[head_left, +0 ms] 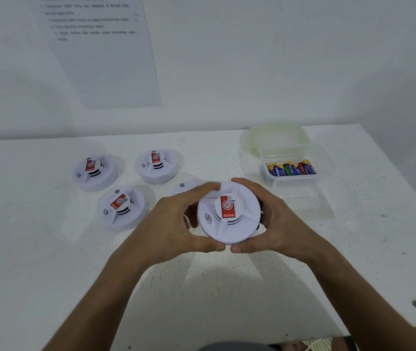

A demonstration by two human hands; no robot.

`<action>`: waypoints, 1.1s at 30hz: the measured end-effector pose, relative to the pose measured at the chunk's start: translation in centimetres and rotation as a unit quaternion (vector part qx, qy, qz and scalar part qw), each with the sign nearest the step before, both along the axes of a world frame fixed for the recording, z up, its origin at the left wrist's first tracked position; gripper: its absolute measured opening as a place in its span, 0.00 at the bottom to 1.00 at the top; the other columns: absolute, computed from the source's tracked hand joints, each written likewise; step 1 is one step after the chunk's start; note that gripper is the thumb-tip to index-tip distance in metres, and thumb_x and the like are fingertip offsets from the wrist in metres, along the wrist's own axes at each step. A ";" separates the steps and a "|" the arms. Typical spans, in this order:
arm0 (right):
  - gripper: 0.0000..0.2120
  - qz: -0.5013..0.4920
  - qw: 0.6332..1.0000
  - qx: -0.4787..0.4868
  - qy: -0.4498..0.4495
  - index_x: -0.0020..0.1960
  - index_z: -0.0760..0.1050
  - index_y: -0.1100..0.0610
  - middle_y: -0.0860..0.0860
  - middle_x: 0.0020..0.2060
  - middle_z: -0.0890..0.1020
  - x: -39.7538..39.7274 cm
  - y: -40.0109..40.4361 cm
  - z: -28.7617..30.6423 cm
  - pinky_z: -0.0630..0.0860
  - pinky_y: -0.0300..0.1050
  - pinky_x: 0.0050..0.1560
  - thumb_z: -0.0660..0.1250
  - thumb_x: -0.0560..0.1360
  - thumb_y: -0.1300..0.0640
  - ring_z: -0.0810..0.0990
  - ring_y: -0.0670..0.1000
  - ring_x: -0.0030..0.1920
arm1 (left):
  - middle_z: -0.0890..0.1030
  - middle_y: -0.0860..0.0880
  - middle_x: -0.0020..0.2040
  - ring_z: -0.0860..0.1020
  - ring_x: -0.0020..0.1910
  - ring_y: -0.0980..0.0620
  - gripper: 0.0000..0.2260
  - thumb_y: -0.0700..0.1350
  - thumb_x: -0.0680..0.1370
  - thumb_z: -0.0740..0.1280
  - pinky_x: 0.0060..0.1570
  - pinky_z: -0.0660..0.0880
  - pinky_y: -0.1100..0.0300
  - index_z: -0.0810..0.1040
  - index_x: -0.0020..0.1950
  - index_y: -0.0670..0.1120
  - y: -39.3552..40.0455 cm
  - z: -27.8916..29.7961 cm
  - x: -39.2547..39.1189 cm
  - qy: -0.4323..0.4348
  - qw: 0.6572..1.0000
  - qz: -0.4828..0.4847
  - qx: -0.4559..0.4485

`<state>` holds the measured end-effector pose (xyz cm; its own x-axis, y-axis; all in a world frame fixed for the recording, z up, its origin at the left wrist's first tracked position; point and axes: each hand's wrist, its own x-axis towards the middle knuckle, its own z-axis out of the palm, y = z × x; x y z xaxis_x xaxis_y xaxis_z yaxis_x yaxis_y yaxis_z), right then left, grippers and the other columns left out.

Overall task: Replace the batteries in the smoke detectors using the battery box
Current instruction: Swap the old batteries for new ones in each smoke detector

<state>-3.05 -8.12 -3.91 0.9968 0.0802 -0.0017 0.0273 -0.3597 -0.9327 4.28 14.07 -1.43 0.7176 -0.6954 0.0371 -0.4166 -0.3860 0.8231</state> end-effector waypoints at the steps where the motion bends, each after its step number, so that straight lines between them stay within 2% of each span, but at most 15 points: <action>1: 0.49 -0.002 1.000 0.000 -0.001 0.74 0.64 0.47 0.46 0.68 0.75 0.0 0.0 0.0 0.77 0.67 0.57 0.84 0.59 0.57 0.75 0.55 0.66 | 0.78 0.61 0.57 0.78 0.47 0.54 0.40 0.58 0.62 0.80 0.46 0.80 0.62 0.61 0.67 0.71 0.0 -0.2 0.1 0.002 1.000 0.005 0.003; 3: 0.49 -0.006 1.000 -0.001 -0.003 0.74 0.64 0.47 0.45 0.68 0.75 0.0 0.0 0.0 0.78 0.66 0.58 0.84 0.59 0.57 0.75 0.54 0.66 | 0.78 0.60 0.58 0.79 0.48 0.52 0.43 0.57 0.62 0.80 0.47 0.80 0.61 0.59 0.69 0.68 -0.1 -0.4 0.1 0.013 1.000 0.012 0.004; 6: 0.49 -0.008 1.000 -0.005 -0.007 0.75 0.64 0.47 0.45 0.68 0.75 0.1 -0.1 -0.1 0.77 0.67 0.57 0.84 0.59 0.56 0.75 0.54 0.66 | 0.79 0.61 0.54 0.78 0.47 0.53 0.38 0.57 0.62 0.80 0.44 0.79 0.62 0.66 0.68 0.65 -0.1 -0.5 0.2 0.015 1.000 -0.001 -0.007; 9: 0.49 -0.008 1.000 -0.007 -0.008 0.74 0.64 0.46 0.45 0.68 0.75 0.1 -0.1 -0.1 0.77 0.67 0.57 0.84 0.59 0.56 0.76 0.55 0.65 | 0.79 0.61 0.53 0.78 0.46 0.53 0.38 0.57 0.62 0.80 0.43 0.79 0.63 0.67 0.68 0.65 0.0 -0.6 0.2 0.015 1.000 0.001 -0.008; 15: 0.49 -0.006 1.000 -0.009 -0.003 0.75 0.63 0.47 0.44 0.67 0.76 0.0 0.0 -0.2 0.78 0.65 0.57 0.83 0.60 0.56 0.76 0.54 0.65 | 0.79 0.62 0.53 0.77 0.46 0.56 0.35 0.58 0.62 0.78 0.42 0.77 0.68 0.66 0.65 0.68 0.0 -0.4 0.1 0.011 1.000 0.004 -0.013; 22: 0.49 -0.006 1.000 -0.012 0.000 0.75 0.63 0.45 0.41 0.67 0.75 -0.1 -0.1 -0.2 0.79 0.64 0.57 0.83 0.60 0.55 0.76 0.53 0.65 | 0.79 0.62 0.51 0.76 0.44 0.56 0.36 0.55 0.63 0.80 0.42 0.78 0.66 0.66 0.65 0.69 -0.2 -0.4 0.2 0.008 1.000 0.003 -0.009; 27: 0.49 -0.006 1.000 -0.011 0.006 0.75 0.63 0.46 0.41 0.67 0.75 -0.1 -0.2 -0.2 0.79 0.61 0.58 0.83 0.60 0.56 0.76 0.51 0.65 | 0.78 0.62 0.51 0.76 0.43 0.56 0.35 0.60 0.62 0.77 0.41 0.78 0.67 0.66 0.65 0.70 -0.4 -0.3 0.2 0.004 1.000 -0.002 -0.011; 33: 0.47 -0.002 1.000 -0.009 0.008 0.73 0.63 0.43 0.36 0.65 0.75 0.0 -0.1 -0.1 0.80 0.56 0.59 0.83 0.60 0.56 0.75 0.47 0.65 | 0.79 0.60 0.52 0.76 0.44 0.56 0.35 0.56 0.63 0.79 0.41 0.77 0.68 0.66 0.66 0.67 -0.4 -0.3 0.3 0.006 1.000 0.001 -0.012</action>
<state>-3.03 -8.25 -4.03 0.9968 0.0768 -0.0200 0.0105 -0.3772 -0.9261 4.59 13.71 -1.78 0.7202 -0.6923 0.0445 -0.4047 -0.3672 0.8375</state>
